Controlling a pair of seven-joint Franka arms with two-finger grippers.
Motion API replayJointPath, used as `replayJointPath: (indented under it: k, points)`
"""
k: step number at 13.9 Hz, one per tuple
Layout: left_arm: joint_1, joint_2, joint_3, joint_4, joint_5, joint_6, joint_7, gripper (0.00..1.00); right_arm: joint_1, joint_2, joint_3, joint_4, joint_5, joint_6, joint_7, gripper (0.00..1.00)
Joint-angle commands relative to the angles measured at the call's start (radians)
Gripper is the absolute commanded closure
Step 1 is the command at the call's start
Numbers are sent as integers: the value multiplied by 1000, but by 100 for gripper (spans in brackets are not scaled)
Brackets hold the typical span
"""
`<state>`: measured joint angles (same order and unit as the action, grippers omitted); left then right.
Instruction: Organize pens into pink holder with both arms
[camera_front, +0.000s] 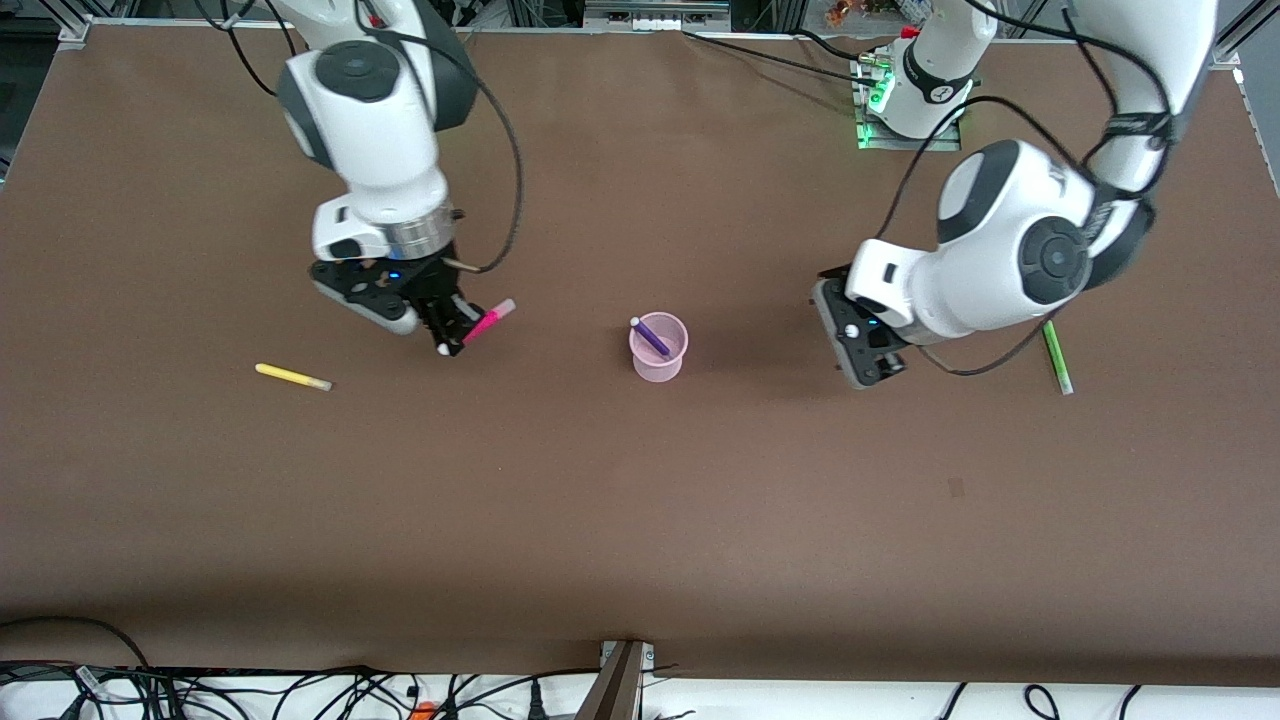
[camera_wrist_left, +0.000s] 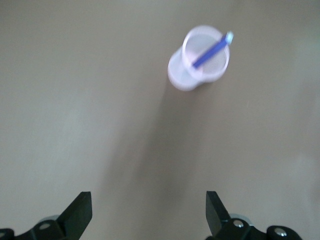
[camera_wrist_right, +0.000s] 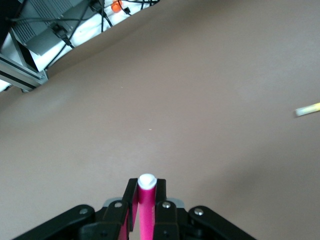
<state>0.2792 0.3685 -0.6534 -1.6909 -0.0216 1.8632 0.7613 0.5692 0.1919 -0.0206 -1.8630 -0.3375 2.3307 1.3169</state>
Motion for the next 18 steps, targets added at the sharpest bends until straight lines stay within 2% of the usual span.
replayJointPath:
  k: [1, 3, 7, 11, 14, 15, 16, 17, 18]
  points:
    - [24, -11, -5, 124, 229, -235, -112, 0, 96, 115, -18, 117, -95, -10, 224, 100]
    - [28, -13, -3, 160, 276, -318, -172, 0, 127, 167, -18, 172, -155, -37, 304, 100]
    - [34, -13, 43, 236, 282, -390, -354, 0, 222, 274, -22, 290, -300, -143, 484, 100]
    - [32, -14, 44, 339, 284, -487, -644, 0, 259, 288, -24, 334, -382, -211, 505, 100]
    - [32, -25, 54, 427, 273, -527, -666, 0, 296, 294, -24, 334, -426, -229, 620, 100]
    - [14, -87, 113, 415, 258, -509, -666, 0, 311, 307, -25, 335, -434, -231, 659, 100]
    - [-68, -130, 208, 401, 244, -484, -669, 0, 325, 317, -28, 335, -439, -232, 685, 100]
    - [-159, -167, 351, 393, 201, -461, -675, 0, 339, 327, -33, 340, -457, -247, 699, 100]
    - [-231, -216, 464, 361, 134, -429, -677, 0, 353, 342, -33, 352, -475, -261, 711, 100]
